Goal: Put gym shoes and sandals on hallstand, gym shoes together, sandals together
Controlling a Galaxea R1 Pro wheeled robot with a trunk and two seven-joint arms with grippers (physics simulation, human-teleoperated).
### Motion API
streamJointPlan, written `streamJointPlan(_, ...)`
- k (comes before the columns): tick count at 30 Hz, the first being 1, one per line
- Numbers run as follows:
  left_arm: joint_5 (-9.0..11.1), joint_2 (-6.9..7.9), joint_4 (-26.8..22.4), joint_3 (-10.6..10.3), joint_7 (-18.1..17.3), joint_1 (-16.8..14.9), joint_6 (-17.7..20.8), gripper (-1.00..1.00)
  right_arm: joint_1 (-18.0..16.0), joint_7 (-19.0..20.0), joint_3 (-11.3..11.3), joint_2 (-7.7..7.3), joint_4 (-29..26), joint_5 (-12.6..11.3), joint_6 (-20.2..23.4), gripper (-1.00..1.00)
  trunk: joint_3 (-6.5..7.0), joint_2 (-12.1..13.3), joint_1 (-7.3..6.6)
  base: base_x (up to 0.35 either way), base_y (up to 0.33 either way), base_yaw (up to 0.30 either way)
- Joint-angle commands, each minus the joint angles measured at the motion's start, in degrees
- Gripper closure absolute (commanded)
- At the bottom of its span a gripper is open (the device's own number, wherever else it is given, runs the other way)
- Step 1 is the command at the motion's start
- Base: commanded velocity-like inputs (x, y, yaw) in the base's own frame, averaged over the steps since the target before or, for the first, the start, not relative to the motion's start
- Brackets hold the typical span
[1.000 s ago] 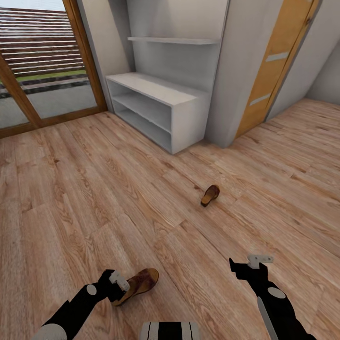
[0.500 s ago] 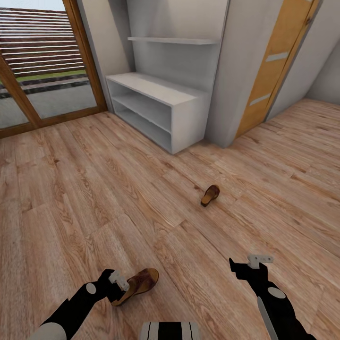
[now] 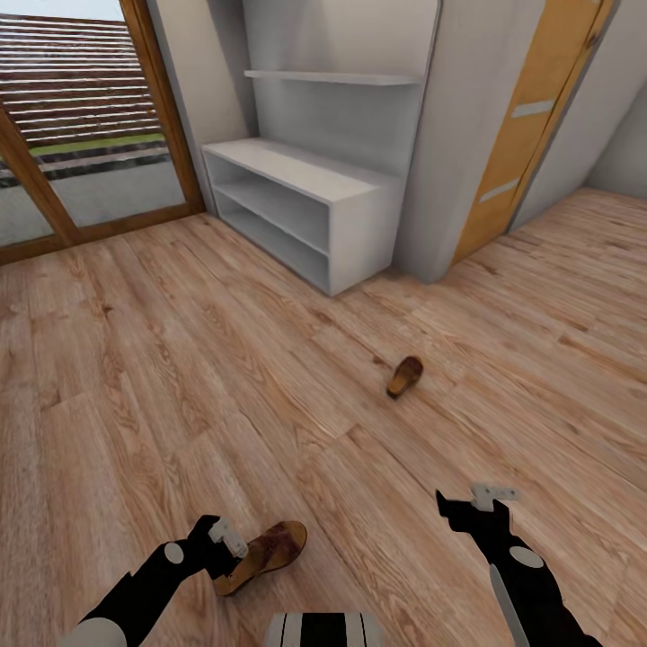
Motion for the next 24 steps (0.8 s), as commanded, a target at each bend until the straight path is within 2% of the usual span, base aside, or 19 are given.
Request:
streamJointPlan(1,-0.29,0.01,-0.02,-0.16,-0.10,0.00,-0.12,-1.00,-0.01,0.02,-0.01,-0.01,-0.11,0.04,0.34,-1.00,-0.04,-0.02,0.01,0.190,0.149,0.000)
streamJointPlan(9,-0.31,-0.24,0.37,-0.04,-0.04,0.00,-0.75,-1.00,-0.01,0.05,-0.01,-0.01,-0.20,0.02,0.34,-1.00,-0.04,-0.02,0.01,0.076,0.060,0.000)
streamJointPlan(24,-0.31,-0.35,0.63,-0.01,0.32,-0.06,-0.96,-1.00,-0.01,0.02,-0.01,-0.10,-0.41,-0.05,0.34,-1.00,-0.04,-0.02,0.01,0.006,0.004,0.000)
